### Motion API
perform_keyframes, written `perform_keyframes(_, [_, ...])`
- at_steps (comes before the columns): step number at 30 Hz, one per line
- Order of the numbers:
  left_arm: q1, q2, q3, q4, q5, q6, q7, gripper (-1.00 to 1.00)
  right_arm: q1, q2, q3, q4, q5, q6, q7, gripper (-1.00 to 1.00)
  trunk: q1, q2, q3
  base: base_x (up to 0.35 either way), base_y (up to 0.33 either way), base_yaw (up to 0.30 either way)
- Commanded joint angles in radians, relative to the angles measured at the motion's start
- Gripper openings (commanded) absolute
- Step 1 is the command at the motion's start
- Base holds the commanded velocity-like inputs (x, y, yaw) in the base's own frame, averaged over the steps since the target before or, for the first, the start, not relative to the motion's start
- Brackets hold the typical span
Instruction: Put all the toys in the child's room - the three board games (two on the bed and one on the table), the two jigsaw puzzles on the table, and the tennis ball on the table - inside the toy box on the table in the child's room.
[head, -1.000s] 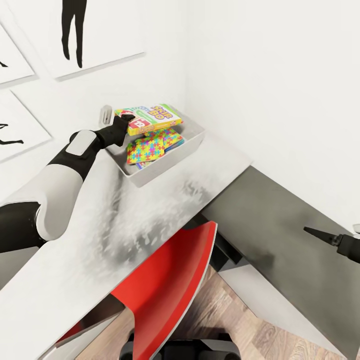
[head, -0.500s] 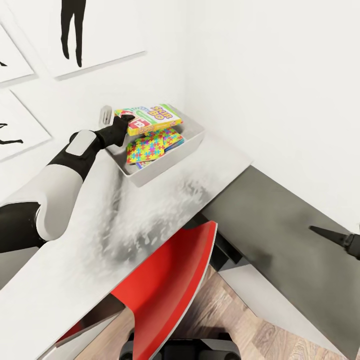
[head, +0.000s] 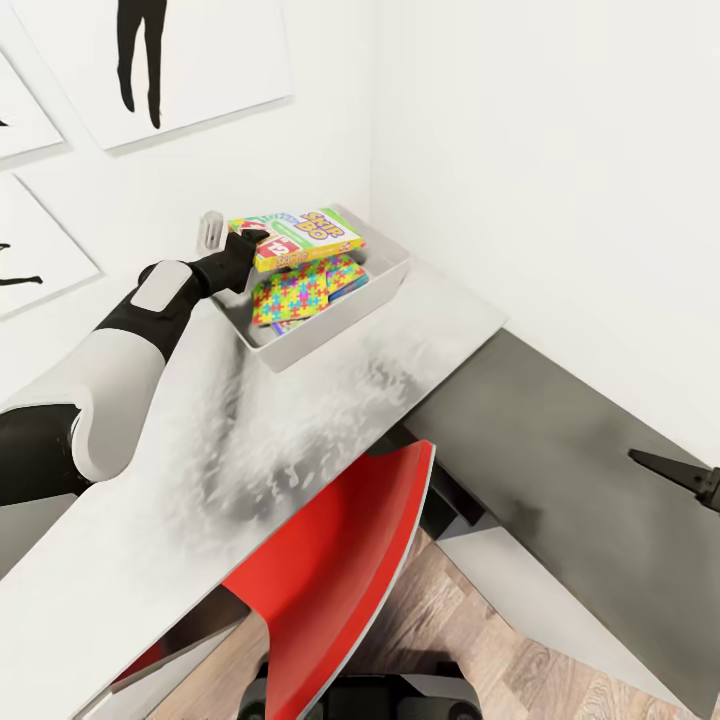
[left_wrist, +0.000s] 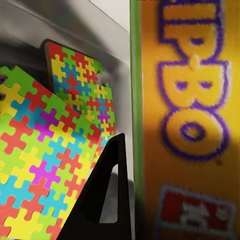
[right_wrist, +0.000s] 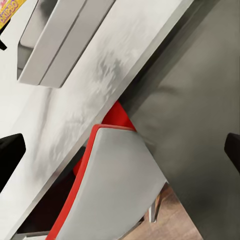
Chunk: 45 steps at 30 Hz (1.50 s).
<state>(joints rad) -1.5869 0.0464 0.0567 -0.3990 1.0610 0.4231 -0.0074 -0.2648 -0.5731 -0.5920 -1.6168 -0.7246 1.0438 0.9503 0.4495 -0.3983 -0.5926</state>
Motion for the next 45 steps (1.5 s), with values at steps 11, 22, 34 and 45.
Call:
perform_keyframes(11, [-0.001, -0.001, 0.006, 0.0, 0.004, 0.006, -0.001, -1.0, -0.001, -0.001, -0.003, 0.0, 0.004, 0.003, 0.012, 1.0, 0.0, -0.002, -0.017, 0.0, 0.0, 0.0])
perform_keyframes(22, [0.002, 0.003, 0.006, 0.0, 0.002, 0.005, -0.002, -1.0, 0.0, -0.001, -0.003, 0.0, 0.004, 0.003, 0.013, 1.0, 0.0, -0.002, -0.032, 0.0, 0.0, 0.0])
perform_keyframes(34, [0.004, 0.009, 0.006, 0.0, 0.003, -0.005, -0.001, -1.0, 0.001, 0.002, -0.003, 0.0, 0.004, 0.003, 0.013, 1.0, 0.0, -0.002, -0.036, 0.0, 0.0, 0.0])
perform_keyframes(45, [0.004, 0.014, 0.006, 0.0, 0.002, -0.007, -0.001, -1.0, 0.001, 0.001, -0.003, 0.0, 0.004, 0.003, 0.013, 1.0, 0.0, -0.002, -0.037, 0.0, 0.0, 0.0])
